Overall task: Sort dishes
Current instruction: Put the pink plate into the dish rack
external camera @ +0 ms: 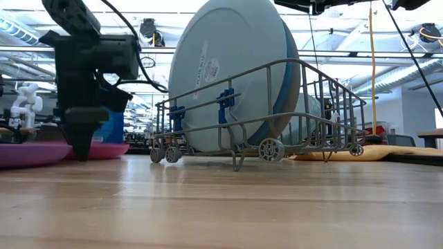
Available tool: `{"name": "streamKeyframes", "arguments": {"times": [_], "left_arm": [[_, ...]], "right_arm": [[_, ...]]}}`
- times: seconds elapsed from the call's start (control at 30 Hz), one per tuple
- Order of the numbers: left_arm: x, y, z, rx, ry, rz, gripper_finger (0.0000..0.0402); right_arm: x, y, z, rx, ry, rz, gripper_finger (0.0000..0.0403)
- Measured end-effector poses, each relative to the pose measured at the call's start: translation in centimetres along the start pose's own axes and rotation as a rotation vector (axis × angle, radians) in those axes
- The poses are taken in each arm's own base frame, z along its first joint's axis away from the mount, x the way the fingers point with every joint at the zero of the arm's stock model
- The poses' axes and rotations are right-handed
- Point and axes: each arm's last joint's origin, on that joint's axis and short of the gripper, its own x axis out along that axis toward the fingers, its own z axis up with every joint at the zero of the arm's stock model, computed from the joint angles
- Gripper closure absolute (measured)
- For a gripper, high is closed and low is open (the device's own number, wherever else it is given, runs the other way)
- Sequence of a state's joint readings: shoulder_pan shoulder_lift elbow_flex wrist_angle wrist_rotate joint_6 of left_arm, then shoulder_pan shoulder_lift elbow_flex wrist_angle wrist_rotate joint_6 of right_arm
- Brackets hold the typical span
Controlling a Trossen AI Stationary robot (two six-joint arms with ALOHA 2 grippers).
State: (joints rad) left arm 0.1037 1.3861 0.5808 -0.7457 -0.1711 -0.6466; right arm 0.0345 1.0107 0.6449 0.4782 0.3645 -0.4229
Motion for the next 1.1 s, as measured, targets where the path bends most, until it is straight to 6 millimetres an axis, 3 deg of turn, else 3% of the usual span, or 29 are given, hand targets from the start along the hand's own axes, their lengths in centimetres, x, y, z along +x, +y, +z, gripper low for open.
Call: {"name": "streamKeyframes", "arguments": {"times": [0.3, 0.5, 0.9, 1.1], "left_arm": [[0.1, 0.3, 0.0, 0.033, -0.034, 0.070, 0.0385], [-1.1, -0.1, 0.8, 0.060, -0.018, 0.053, 0.0397], [-8.7, -1.3, 4.6, 0.138, -0.092, 0.020, 0.0401], [-11.3, -1.0, 5.2, 0.145, -0.114, 0.085, 0.0401]], "right_arm": [[0.0, 0.0, 0.0, 0.002, -0.004, -0.002, 0.0181], [0.0, 0.0, 0.1, 0.006, -0.006, -0.003, 0.0181], [0.0, 0.0, -0.1, -0.007, 0.006, 0.003, 0.0181], [0.0, 0.1, -0.1, -0.012, 0.010, 0.005, 0.0181]]}}
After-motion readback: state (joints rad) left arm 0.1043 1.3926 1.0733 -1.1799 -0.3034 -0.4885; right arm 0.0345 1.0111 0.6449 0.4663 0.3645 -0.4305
